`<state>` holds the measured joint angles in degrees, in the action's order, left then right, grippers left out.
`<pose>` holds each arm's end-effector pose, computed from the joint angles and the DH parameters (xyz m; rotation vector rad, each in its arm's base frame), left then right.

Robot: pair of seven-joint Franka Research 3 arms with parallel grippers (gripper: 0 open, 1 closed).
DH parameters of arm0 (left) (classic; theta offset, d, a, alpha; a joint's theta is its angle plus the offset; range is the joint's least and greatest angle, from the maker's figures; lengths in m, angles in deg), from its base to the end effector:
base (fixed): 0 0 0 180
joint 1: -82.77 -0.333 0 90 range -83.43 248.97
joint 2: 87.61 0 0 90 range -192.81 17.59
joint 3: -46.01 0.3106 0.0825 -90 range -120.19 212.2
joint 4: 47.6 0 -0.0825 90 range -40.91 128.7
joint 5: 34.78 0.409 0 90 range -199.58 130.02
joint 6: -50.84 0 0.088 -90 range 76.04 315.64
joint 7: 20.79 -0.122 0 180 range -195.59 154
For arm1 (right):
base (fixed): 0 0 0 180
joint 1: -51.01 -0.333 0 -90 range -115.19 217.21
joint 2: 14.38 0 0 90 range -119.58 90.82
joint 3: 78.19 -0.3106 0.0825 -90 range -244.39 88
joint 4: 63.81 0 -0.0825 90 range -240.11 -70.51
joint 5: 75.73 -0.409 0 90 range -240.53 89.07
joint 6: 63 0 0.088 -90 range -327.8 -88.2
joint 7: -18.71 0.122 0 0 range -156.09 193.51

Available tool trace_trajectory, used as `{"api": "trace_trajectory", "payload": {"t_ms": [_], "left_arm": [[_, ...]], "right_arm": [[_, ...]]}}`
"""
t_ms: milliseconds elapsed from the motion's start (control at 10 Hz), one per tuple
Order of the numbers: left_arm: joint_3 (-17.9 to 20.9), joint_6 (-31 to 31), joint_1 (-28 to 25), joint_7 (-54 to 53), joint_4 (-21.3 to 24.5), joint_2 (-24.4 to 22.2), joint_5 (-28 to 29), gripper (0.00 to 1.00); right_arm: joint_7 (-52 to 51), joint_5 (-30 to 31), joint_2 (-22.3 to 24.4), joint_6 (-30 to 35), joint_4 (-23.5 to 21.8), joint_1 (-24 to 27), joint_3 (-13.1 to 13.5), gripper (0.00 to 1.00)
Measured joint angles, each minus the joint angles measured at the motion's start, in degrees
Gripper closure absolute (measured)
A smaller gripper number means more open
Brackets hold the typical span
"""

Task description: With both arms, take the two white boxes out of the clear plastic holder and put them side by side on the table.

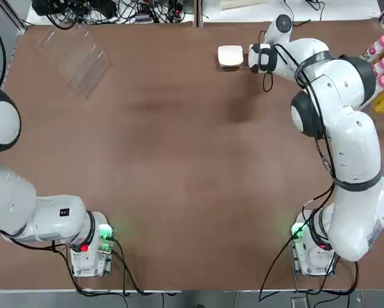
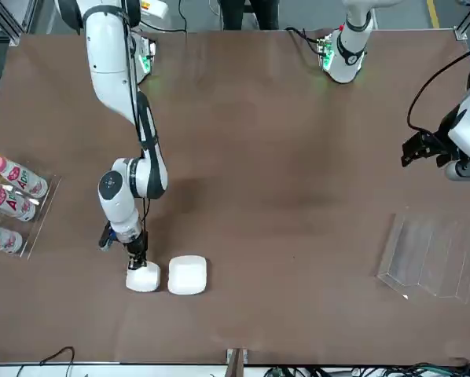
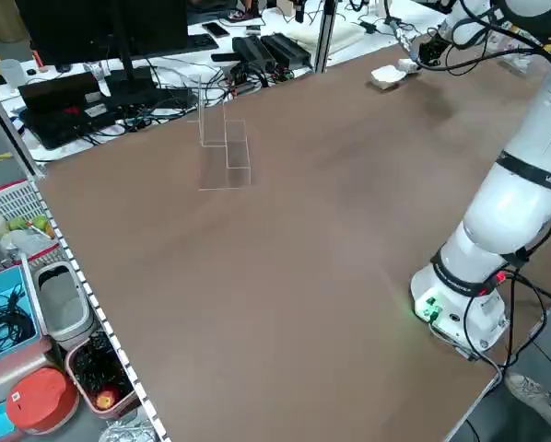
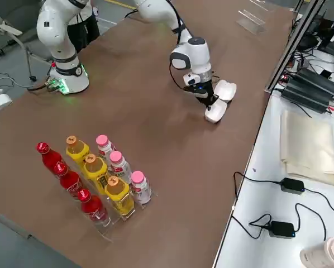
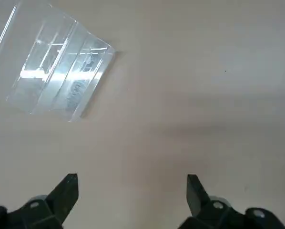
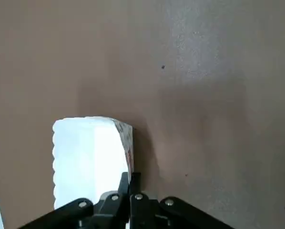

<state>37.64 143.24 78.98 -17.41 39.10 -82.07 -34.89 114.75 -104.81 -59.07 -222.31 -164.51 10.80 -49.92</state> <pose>0.6104 -0.0452 0.5795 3.1252 -0.0315 0.0042 0.6877 0.1570 0.1667 -1.8487 2.1689 -0.3810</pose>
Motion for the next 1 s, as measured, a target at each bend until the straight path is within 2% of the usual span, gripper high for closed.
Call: {"api": "trace_trajectory", "payload": {"t_ms": [200, 500, 800, 1000], "left_arm": [[0.0, 0.0, 0.0, 0.0, 0.0, 0.0, 0.0, 0.0], [0.0, 0.0, 0.0, 0.0, 0.0, 0.0, 0.0, 0.0], [0.0, 0.08, 0.0, 0.0, -0.06, 0.0, 0.0, 0.0], [0.0, 0.13, -0.01, 0.0, -0.42, 0.0, 0.0, 0.0]], "right_arm": [[0.0, 0.0, 0.0, 0.0, 0.0, 0.0, 0.08, 0.93], [0.0, 0.01, 0.0, 0.0, -0.01, 0.0, 0.11, 0.63], [0.01, 0.01, 0.0, 0.0, -0.01, 0.0, 0.17, 0.48], [-0.11, 0.01, 0.02, 0.86, 0.04, -0.05, 0.26, 0.41]]}}
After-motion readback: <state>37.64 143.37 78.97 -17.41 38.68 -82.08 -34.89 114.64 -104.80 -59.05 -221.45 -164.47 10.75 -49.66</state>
